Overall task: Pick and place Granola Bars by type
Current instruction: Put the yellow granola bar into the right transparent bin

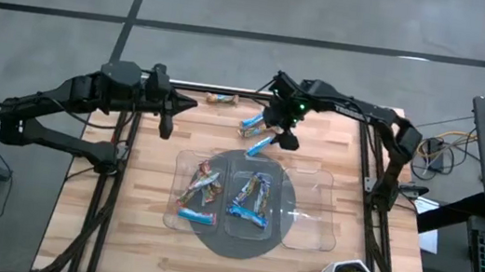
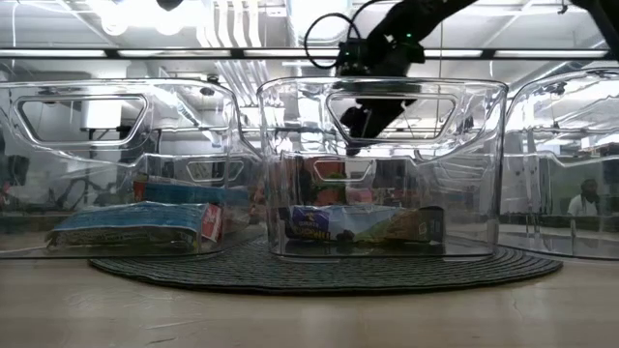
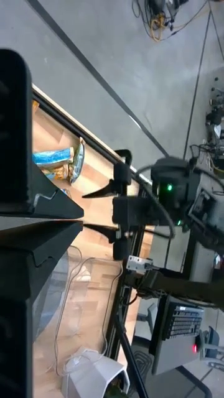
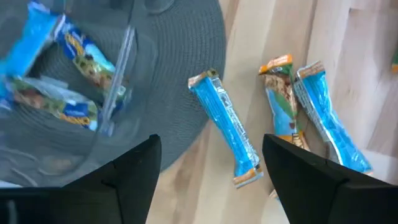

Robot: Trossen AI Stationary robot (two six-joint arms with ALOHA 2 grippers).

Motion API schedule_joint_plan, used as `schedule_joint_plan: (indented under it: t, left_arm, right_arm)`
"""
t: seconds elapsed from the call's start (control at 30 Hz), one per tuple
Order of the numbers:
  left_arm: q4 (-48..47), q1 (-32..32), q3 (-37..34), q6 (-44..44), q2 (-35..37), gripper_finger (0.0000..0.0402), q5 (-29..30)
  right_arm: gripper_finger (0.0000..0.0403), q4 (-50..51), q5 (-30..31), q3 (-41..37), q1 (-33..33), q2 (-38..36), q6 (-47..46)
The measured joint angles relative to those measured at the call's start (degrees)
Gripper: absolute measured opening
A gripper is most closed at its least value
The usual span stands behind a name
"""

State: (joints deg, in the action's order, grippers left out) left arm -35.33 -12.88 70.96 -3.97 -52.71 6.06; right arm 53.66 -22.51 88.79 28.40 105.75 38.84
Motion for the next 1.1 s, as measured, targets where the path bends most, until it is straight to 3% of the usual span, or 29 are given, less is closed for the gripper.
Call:
schedule_joint_plan:
  t: [0.23,0.43,0.6,1.1]
  left_arm:
    - [0.0,0.0,0.0,-0.6,0.0,0.0,2.2]
    - [0.1,0.0,0.0,-2.0,0.0,0.0,2.5]
    - [0.2,0.0,0.0,-2.2,0.0,0.0,3.0]
    - [0.2,0.0,0.0,-2.8,0.0,0.0,4.6]
  right_arm:
    - [0.0256,-10.3,5.4,-8.1,0.4,-1.4,2.1]
    - [0.0247,-15.4,6.2,-11.0,2.8,0.6,6.0]
    - [0.024,-19.4,5.8,-11.5,5.4,2.8,2.8]
    - [0.0235,-20.1,6.0,-6.3,6.2,12.2,6.3]
